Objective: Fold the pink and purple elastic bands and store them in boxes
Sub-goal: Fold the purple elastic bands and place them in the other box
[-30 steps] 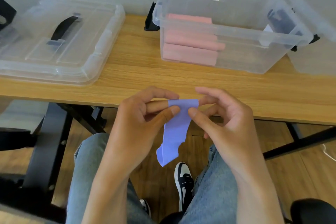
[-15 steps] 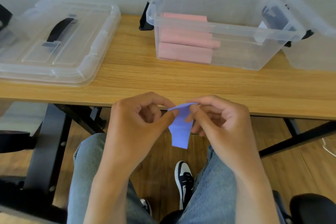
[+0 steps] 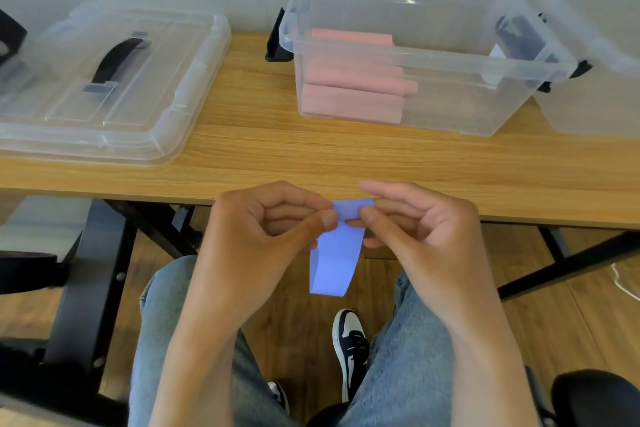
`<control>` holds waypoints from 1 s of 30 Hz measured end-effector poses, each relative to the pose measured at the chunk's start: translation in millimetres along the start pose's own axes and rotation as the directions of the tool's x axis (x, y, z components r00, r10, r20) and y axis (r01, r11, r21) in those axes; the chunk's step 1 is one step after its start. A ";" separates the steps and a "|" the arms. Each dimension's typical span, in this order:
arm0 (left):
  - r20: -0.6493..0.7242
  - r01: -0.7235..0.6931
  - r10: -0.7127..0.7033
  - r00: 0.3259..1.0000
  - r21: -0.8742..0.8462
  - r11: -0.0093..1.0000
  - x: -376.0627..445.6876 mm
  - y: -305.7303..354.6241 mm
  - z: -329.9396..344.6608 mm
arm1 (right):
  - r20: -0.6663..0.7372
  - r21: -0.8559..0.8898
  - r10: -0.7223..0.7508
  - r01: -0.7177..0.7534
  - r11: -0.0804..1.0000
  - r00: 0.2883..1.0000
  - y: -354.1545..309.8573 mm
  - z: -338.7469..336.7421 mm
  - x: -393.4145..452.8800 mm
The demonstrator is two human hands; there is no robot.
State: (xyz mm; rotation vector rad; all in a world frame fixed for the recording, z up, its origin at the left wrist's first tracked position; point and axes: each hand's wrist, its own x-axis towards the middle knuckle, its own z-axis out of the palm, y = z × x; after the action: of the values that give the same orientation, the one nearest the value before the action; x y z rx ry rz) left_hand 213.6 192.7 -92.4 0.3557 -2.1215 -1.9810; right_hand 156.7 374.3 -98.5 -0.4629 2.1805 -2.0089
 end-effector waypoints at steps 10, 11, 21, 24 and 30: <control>0.026 -0.020 0.016 1.000 0.169 0.985 1.9 -7.6 -3.0 | 0.025 -0.257 -0.033 0.039 0.966 0.999 9.6 0.9 1.9; 0.023 -0.024 0.021 1.000 0.166 0.986 2.4 -8.5 -2.9 | 0.028 -0.279 -0.048 0.054 0.959 0.998 10.0 1.5 2.1; 0.033 -0.038 0.034 0.999 0.127 0.991 5.1 -10.1 -3.2 | 0.006 -0.130 0.013 -0.012 0.991 1.000 8.1 -0.6 4.9; 0.027 -0.036 0.034 0.999 0.099 0.994 4.9 -8.6 -4.1 | 0.019 -0.152 0.006 -0.003 0.988 1.000 8.8 -1.2 4.1; 0.004 -0.050 0.050 0.999 0.131 0.990 3.1 -8.8 -5.0 | 0.015 -0.195 -0.087 0.088 0.977 0.996 10.5 -0.6 2.8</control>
State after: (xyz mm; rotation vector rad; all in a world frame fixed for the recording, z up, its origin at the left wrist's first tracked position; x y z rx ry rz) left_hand 212.5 186.3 -100.8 0.3199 -2.2445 -1.8198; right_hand 152.6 374.6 -108.6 -0.5991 2.4057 -1.8375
